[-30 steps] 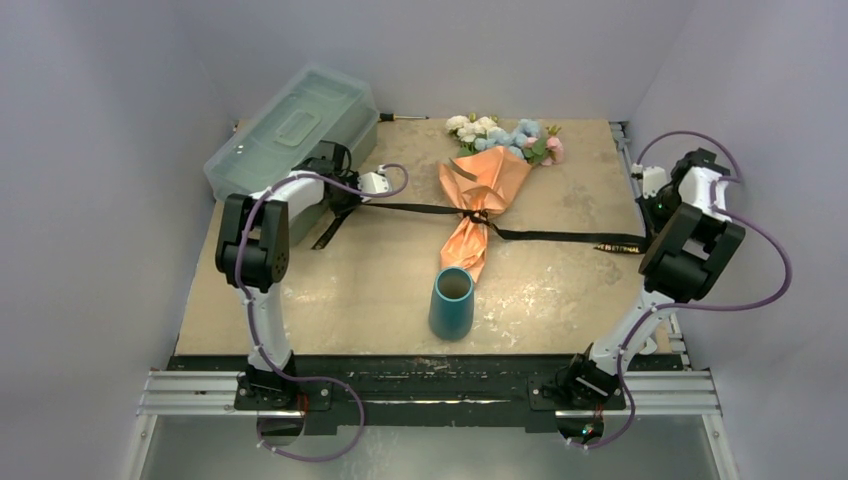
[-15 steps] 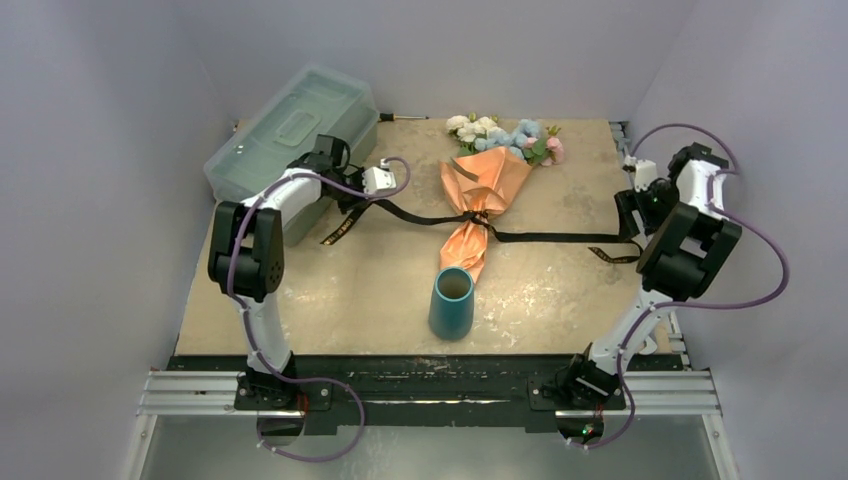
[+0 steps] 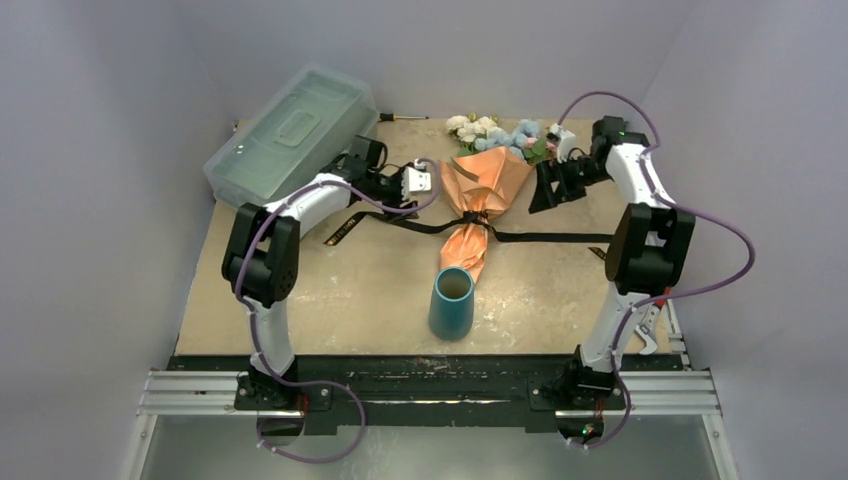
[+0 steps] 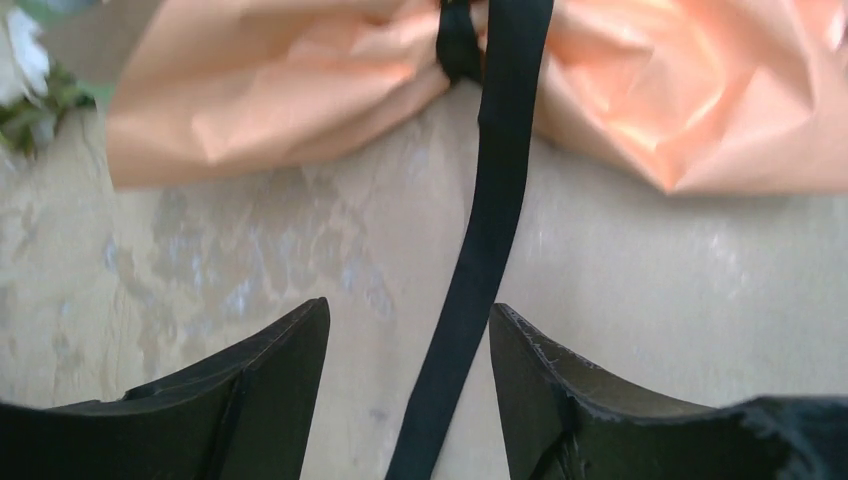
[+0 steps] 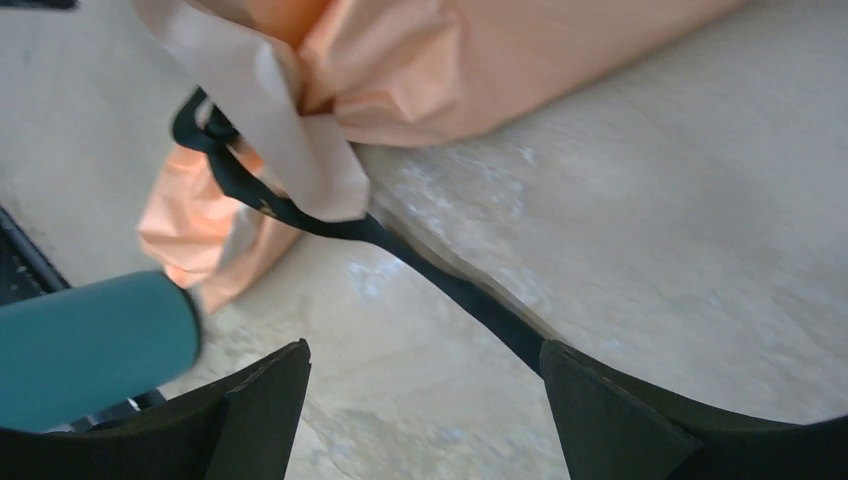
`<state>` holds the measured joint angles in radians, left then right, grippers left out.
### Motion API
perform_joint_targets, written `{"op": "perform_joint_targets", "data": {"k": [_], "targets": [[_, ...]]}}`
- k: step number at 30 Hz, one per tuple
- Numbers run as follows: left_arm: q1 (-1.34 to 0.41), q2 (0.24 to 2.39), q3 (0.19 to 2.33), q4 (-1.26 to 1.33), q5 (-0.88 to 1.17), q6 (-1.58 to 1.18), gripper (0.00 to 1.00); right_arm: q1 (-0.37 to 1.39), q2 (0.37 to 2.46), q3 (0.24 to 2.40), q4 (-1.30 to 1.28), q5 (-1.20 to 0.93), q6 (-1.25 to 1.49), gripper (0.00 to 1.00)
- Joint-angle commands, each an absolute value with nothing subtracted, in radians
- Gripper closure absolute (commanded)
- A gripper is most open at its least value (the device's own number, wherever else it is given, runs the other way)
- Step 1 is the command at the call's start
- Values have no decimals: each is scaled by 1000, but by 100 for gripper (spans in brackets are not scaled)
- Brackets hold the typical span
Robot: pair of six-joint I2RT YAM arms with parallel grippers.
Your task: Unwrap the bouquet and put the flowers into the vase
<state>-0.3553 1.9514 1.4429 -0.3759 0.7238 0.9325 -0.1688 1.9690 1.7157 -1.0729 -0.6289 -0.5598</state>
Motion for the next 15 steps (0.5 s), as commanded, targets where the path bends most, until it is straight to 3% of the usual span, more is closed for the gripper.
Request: {"op": "perform_joint_targets", "data": {"k": [1,7,15], "targets": [[-419,1957,1448,-155,818,766,39,-107,1947,1673,-920,-772,-379,10],[-503,2023,1472,-37,821,663,43,-8,1967,1624,-717,-726,-253,11],[-537,2080,1503,-56,822,664,48,38,2015,1666,-693,-706,-234,19]]}}
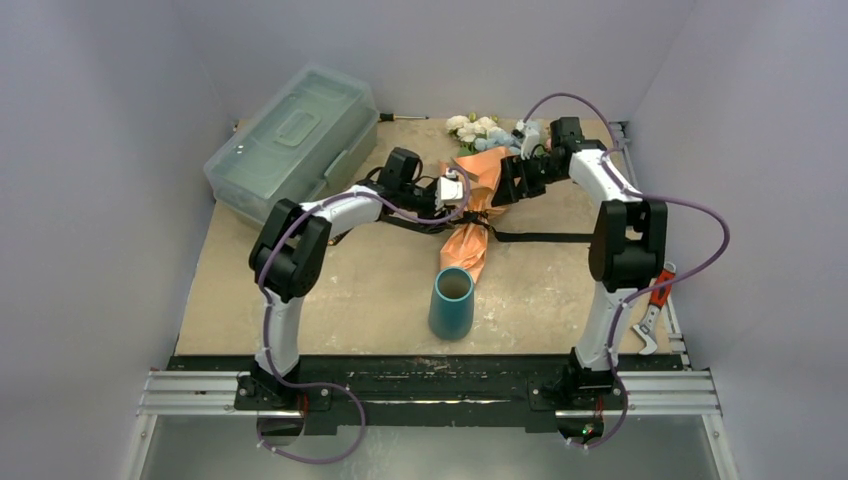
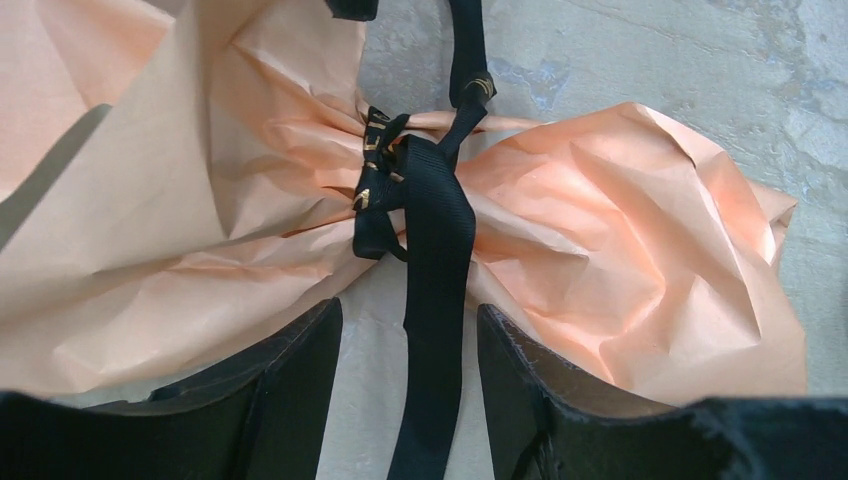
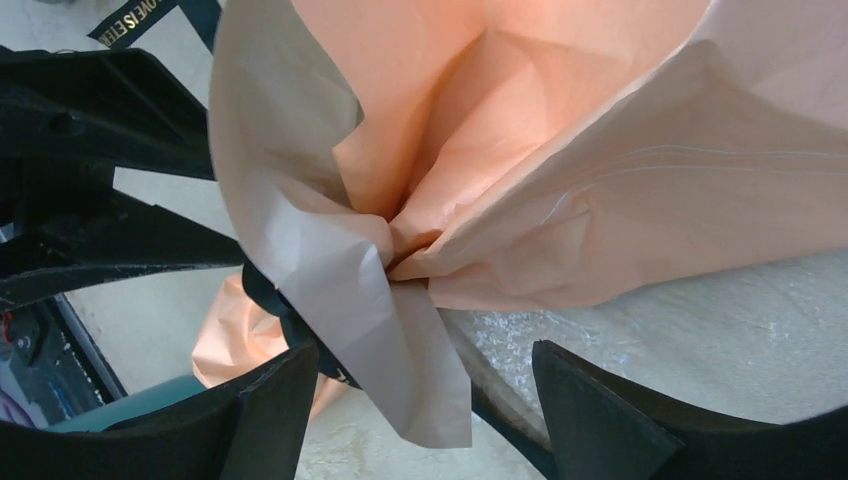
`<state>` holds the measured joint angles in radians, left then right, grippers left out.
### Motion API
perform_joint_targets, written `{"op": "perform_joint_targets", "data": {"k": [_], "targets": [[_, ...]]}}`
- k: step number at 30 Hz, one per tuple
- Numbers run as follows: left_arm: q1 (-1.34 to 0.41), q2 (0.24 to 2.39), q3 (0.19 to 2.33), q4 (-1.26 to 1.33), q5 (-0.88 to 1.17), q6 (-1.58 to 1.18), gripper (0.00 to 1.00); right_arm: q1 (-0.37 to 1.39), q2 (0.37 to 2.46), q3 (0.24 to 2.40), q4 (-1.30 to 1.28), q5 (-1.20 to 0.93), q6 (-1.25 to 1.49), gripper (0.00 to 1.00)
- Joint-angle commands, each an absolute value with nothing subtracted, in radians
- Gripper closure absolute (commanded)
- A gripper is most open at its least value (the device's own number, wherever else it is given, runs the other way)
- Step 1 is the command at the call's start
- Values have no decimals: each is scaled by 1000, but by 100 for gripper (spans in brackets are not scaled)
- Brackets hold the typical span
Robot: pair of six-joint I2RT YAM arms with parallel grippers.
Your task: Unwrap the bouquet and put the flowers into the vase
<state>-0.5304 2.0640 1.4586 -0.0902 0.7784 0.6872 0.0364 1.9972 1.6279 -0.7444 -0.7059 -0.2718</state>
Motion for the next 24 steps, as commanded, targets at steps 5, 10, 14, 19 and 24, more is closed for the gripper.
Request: {"op": "perform_joint_targets", "data": {"k": [5,10,14,19,24], "targets": [[-560,2094,1496,-43,798,655,49,56,2035,1690,-695,-697,-236,23],[-576,2097,1498,-19,780,630,70,71,2047,1688,-680,-667,-234,24],[-582,2093,1506,-21,777,629,88,78,2053,1683,-659,-633,-227,32],[-582,2069,1506,15,760,593,100,89,2057,1674,-648,-576,-232,49],[-582,2032,1503,77,738,546,100,94,2069,1669,-646,-532,-248,66]]}}
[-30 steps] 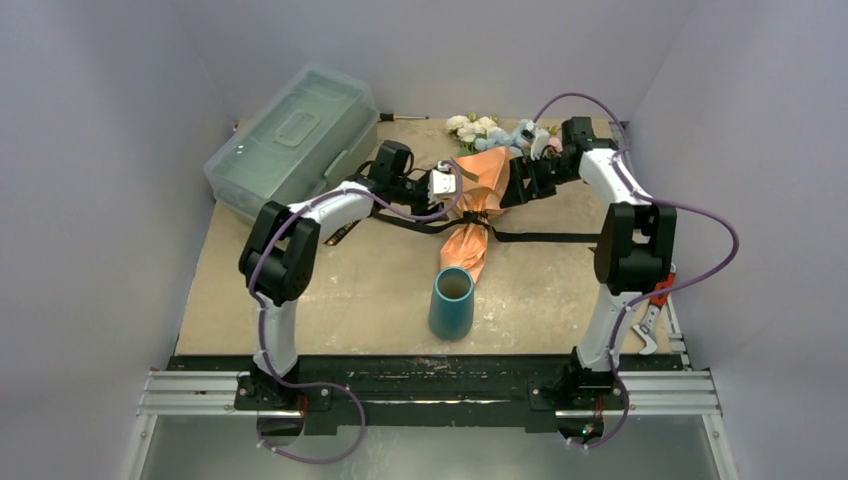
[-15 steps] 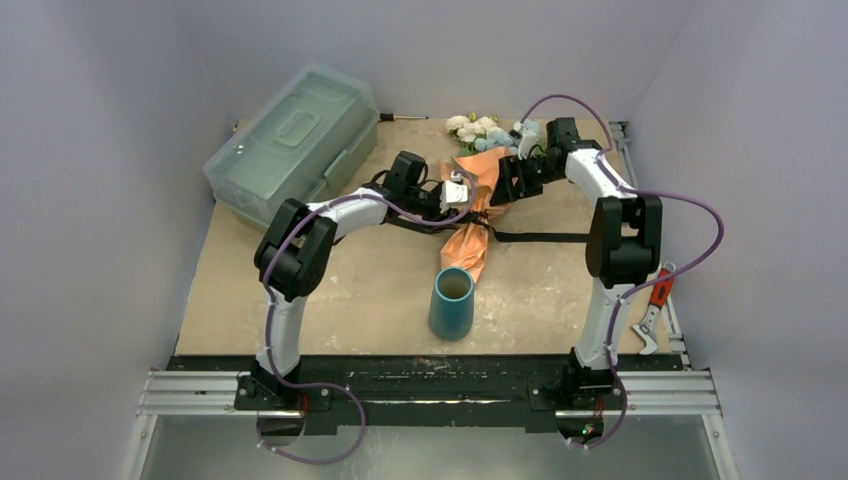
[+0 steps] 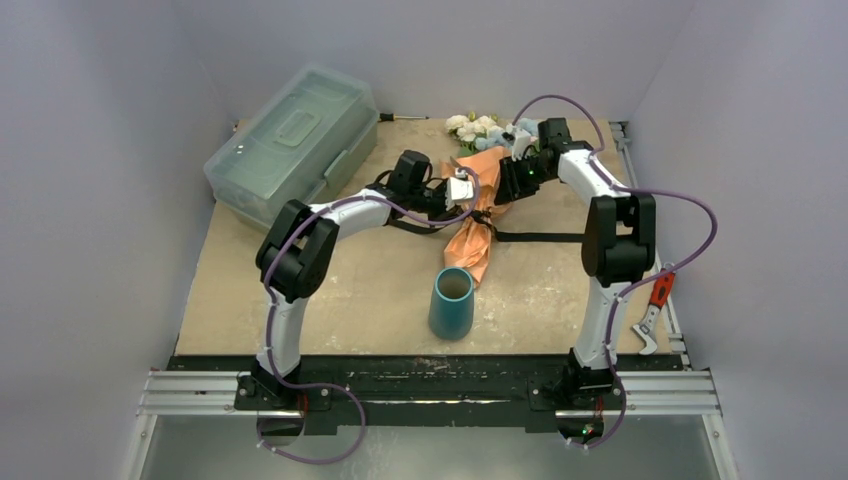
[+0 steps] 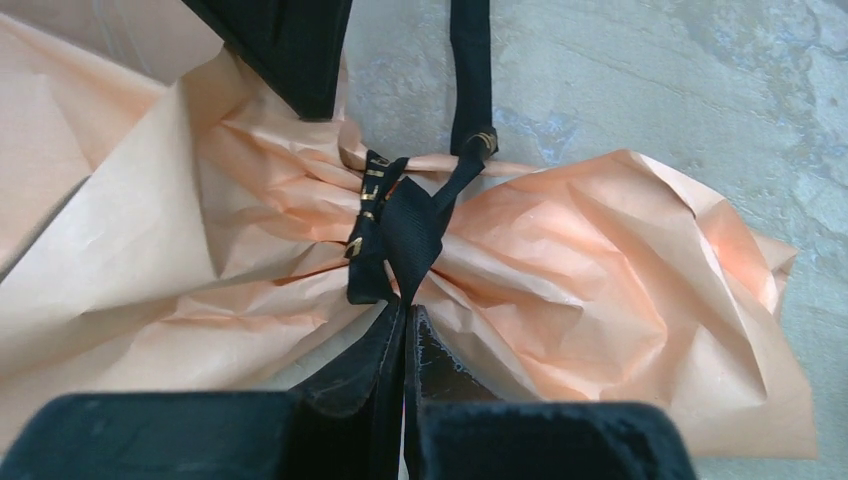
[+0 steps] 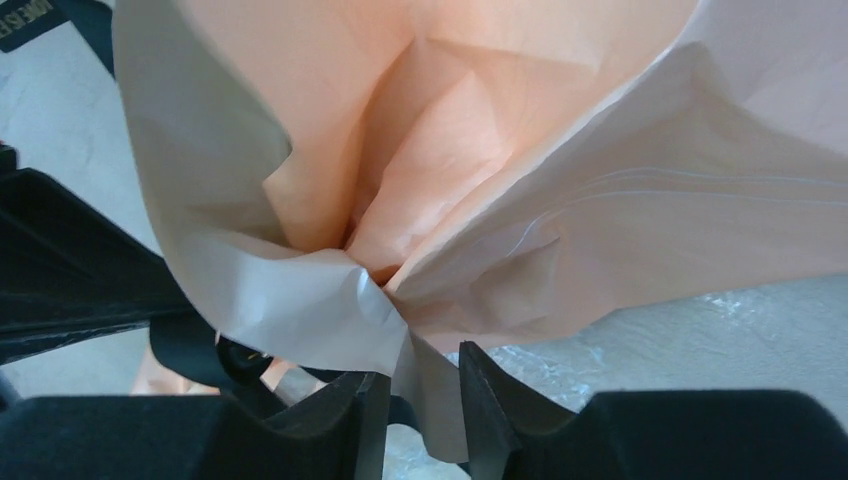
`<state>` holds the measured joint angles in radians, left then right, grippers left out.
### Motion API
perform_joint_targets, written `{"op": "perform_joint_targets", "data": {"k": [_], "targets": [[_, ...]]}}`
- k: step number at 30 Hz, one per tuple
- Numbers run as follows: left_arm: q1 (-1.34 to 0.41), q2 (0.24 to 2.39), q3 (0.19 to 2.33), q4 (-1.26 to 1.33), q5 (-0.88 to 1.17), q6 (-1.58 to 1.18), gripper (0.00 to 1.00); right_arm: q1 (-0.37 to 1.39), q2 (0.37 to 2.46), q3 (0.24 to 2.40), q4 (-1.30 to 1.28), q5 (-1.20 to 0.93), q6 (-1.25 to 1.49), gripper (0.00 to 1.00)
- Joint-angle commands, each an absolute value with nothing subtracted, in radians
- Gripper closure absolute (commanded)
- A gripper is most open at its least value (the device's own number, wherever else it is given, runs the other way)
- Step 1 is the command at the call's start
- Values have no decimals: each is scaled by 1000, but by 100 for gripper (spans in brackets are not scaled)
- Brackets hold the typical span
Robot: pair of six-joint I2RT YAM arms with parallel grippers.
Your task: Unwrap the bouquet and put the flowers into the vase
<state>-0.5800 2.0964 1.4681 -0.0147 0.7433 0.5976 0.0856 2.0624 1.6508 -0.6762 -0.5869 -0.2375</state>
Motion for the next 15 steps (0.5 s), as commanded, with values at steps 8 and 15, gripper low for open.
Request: {"op": "perform_joint_targets", "data": {"k": [8,15], "targets": [[-575,1999,1500,137,733,499,100,97,2079,1667,-643,-503,-266,100],[-551,1944,1450,68,776,550,100,97,2079,1658,-633,-443,-295,100]]}}
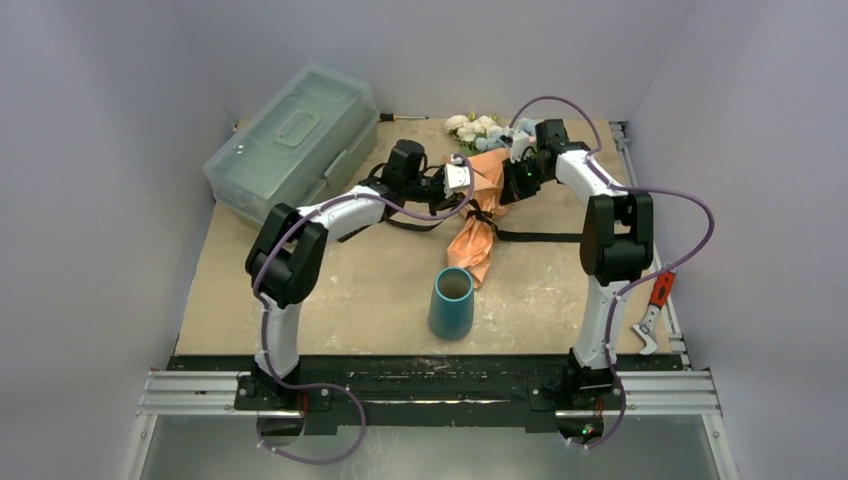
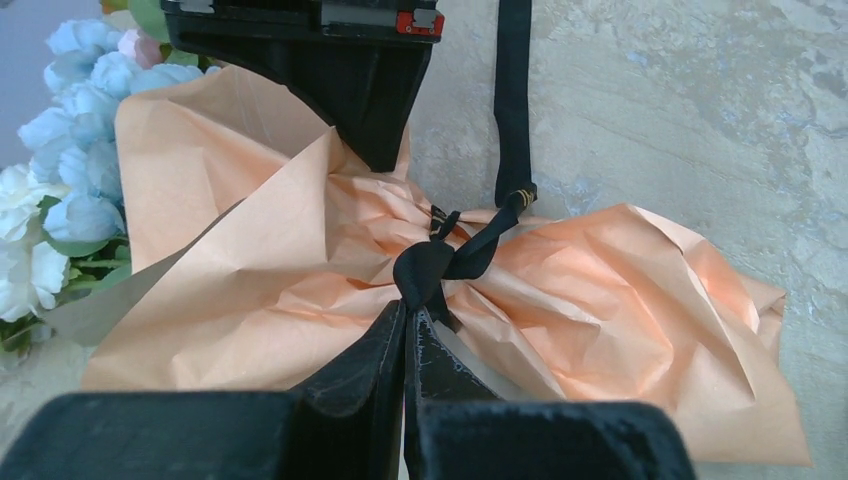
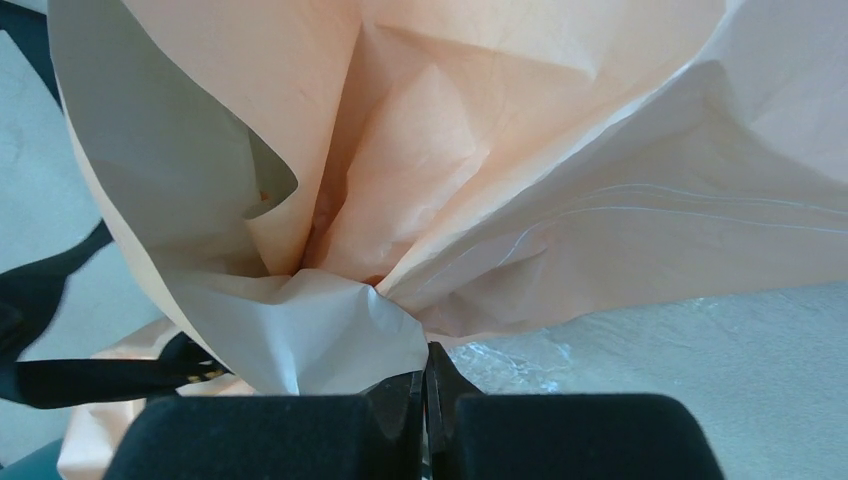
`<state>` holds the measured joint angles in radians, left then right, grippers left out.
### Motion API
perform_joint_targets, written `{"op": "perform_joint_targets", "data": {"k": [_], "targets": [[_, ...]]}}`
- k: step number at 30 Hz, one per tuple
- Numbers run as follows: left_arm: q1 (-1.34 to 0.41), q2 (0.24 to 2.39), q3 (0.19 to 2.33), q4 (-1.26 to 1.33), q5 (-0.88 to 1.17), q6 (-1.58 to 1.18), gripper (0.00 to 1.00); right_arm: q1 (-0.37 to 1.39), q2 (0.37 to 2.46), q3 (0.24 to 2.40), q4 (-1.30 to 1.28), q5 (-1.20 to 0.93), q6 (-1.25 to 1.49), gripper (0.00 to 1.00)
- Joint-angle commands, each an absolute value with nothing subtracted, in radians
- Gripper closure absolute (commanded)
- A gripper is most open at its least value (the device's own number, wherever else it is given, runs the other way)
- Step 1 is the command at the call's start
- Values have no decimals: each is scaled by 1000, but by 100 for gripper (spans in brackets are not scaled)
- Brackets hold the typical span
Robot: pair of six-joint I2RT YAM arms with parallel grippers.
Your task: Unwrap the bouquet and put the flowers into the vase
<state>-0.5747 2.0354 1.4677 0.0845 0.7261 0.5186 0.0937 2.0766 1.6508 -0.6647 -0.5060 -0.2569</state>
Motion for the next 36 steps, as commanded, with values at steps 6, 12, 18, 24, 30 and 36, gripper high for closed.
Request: {"op": "perform_joint_targets", "data": {"k": [6,12,18,24,30,36], "targets": [[-531,1897,1359,-155,788,831,100,98,2080,1666,-613,-417,-305,100],[-531,1930,1312,-282,740,1003,100,98,2100,1697,-619,-405,-304,100],[-534,1969,1318,-232,712,983,100,97,2104,1731,-659,-469,-326,100],[-544,1960,1324,-124,702,900,100,98,2073,1793,-735,-595,-358,78],[-525,1953,1362,-74,727,763,82,93,1995,1805,-829,-629,-446,62],[-511,1932,1374,-86,767,735,71,91,1938,1798,-927,-664,-573,57]]}}
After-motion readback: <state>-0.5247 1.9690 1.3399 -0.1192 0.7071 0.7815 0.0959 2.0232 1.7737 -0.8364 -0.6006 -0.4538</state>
